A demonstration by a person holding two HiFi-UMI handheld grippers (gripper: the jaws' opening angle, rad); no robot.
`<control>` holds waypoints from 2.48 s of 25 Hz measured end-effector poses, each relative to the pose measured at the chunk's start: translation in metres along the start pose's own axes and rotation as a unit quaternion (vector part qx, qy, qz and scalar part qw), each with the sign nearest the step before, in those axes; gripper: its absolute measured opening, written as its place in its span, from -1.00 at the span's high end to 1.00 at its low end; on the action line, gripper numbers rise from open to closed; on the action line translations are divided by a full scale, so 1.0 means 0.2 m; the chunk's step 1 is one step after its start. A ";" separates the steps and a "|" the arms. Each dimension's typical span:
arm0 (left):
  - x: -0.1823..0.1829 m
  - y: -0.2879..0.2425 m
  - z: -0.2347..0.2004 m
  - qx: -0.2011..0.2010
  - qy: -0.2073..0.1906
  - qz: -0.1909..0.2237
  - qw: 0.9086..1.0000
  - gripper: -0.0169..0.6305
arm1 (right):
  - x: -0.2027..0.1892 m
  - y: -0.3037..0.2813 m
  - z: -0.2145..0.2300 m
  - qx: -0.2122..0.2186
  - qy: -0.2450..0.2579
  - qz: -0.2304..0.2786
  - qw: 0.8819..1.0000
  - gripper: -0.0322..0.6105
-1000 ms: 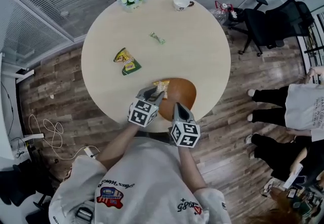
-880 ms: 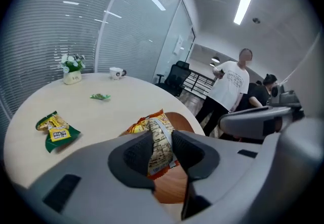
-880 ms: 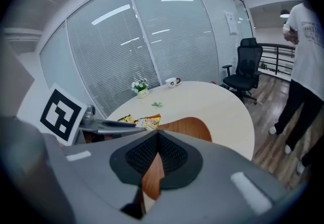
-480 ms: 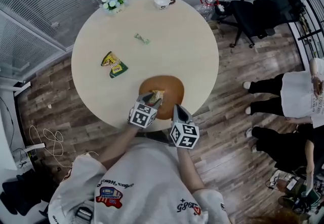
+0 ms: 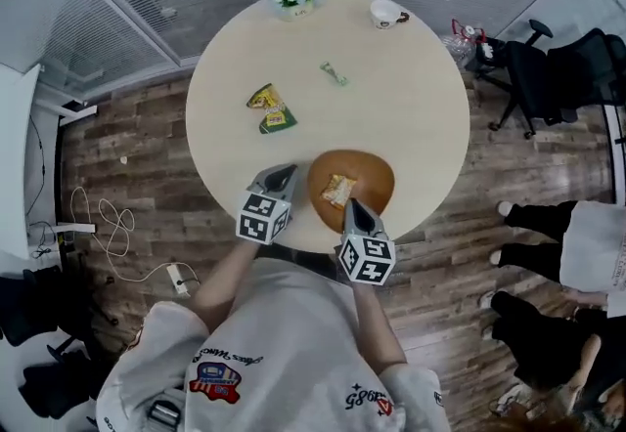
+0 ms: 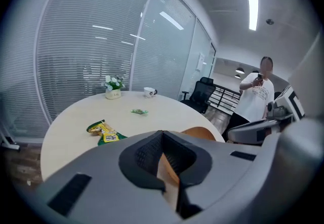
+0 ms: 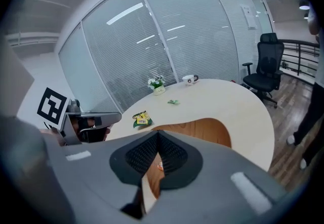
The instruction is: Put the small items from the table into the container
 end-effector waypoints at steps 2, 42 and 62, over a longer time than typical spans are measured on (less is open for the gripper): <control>-0.01 0.02 -0.09 0.017 0.007 0.000 1.000 0.94 | 0.01 -0.04 -0.05 0.009 0.005 0.000 1.000 0.89; -0.23 -0.88 -0.90 0.030 -0.011 -0.110 0.993 0.59 | 0.06 -0.44 -0.31 -0.122 -0.033 -0.022 0.992 0.89; 0.23 -0.34 -0.01 -0.252 -0.133 -0.023 0.958 0.71 | 0.04 -0.20 -0.21 -0.162 -0.075 0.040 0.983 0.89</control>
Point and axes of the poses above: the fingertips, and each gripper's own axes: y backward along the fingers, z to its right, x out of its top, the point moved 5 cm from there along y, backward along the fingers, and after that the axes turned 10 degrees about x, right-handed, at the moved point
